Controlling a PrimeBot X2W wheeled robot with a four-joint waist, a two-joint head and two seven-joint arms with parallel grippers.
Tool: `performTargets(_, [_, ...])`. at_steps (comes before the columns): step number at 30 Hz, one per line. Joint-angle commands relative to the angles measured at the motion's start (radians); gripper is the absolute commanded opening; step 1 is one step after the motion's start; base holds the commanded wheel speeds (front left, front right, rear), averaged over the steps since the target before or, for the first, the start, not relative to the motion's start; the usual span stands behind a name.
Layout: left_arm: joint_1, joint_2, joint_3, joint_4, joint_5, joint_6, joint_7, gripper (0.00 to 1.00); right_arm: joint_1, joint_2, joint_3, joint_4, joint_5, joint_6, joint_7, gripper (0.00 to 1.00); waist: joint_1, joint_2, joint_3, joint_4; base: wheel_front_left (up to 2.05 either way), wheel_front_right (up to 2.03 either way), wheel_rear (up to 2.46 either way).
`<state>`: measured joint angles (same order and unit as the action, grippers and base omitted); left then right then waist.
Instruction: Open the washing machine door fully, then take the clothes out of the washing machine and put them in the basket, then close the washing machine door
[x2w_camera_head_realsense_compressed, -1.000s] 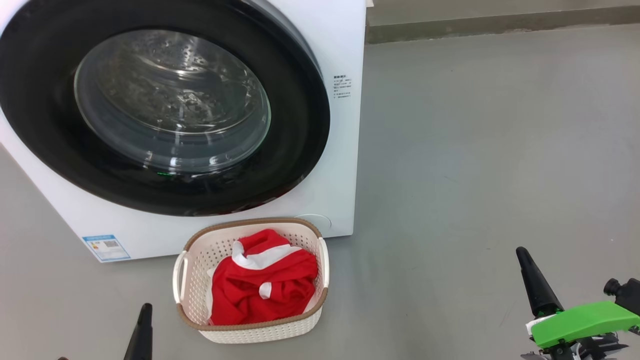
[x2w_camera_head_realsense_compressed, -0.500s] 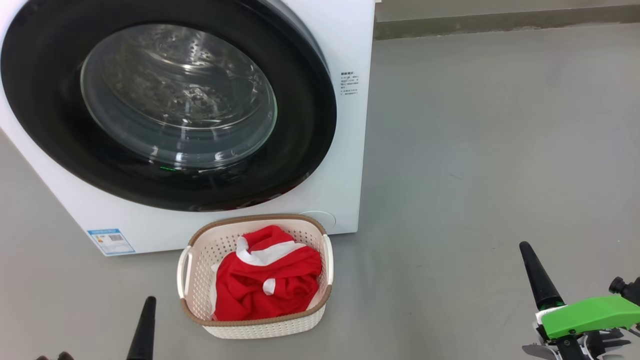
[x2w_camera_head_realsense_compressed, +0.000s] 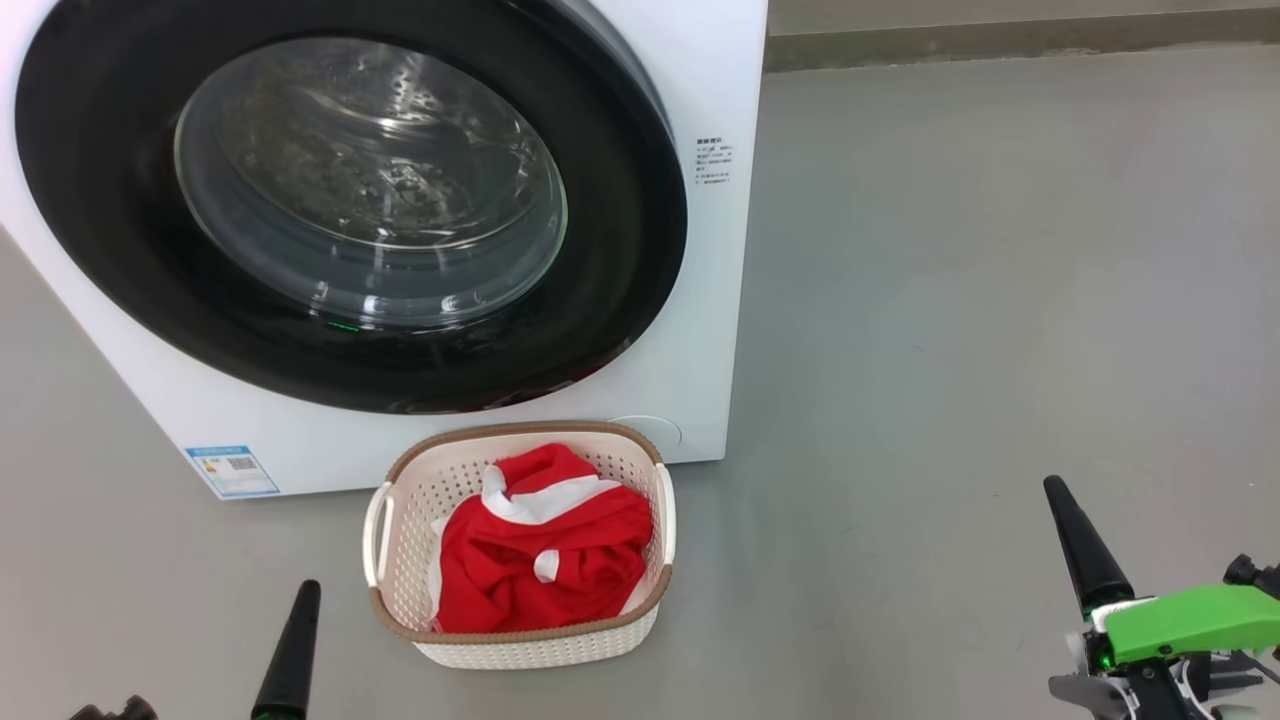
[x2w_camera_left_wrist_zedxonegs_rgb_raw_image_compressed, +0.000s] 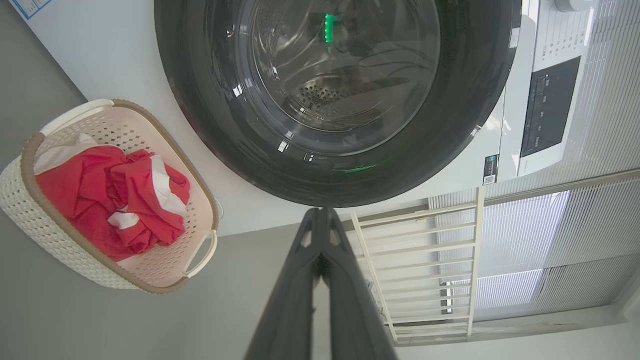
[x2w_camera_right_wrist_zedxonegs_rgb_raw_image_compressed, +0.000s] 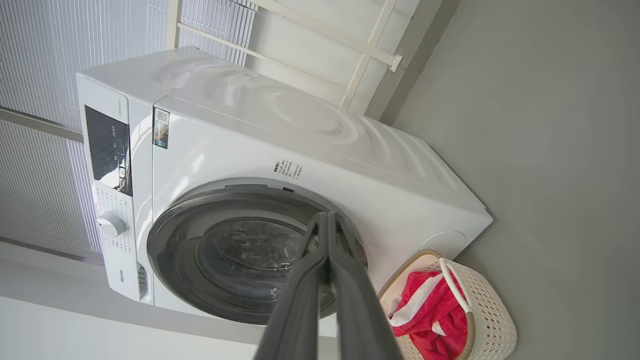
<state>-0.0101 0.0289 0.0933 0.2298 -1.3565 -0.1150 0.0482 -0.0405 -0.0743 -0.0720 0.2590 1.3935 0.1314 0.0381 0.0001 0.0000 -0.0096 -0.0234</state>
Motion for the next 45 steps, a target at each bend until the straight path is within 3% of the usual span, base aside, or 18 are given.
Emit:
performTargets(1, [-0.055,0.019,0.023,-0.015,-0.042,-0.010,0.012,0.00,-0.050,-0.005,0.006,-0.024,0.040,0.000,0.011,0.00,-0.0001,0.0000,0.002,0.003,0.00,0.00,0.00])
performTargets(21, [-0.098,0.021,0.021,0.016,-0.252,-0.016,0.065,0.00,-0.066,0.016,-0.031,-0.015,0.224,-0.001,0.066,0.00,-0.0001,0.0000,0.013,0.023,0.00,0.00,0.00])
performTargets(45, [-0.098,0.021,0.021,0.016,-0.252,-0.016,0.065,0.00,-0.067,0.018,-0.034,-0.015,0.221,-0.001,0.069,0.00,-0.0001,0.0000,0.013,0.023,0.00,0.00,0.00])
